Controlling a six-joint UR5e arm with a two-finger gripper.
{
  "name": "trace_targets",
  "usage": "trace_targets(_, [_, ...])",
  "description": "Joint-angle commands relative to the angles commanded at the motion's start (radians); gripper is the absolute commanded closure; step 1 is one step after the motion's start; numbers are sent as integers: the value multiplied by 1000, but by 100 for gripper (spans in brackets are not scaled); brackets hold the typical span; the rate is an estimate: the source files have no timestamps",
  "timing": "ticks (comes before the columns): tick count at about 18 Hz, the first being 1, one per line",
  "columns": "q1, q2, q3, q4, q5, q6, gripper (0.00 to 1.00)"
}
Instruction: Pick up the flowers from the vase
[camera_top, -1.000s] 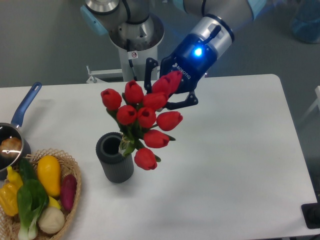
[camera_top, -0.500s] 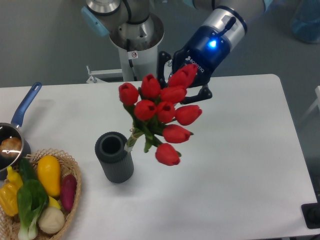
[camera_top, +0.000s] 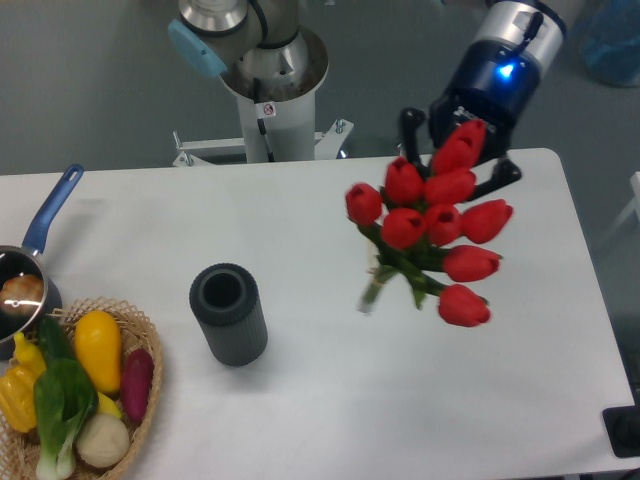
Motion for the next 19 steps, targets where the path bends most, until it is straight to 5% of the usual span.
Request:
trace_targets(13, [-15, -89, 11, -5, 546, 266, 95])
trace_targets(19, [-109, -129, 26, -15, 824, 323, 96])
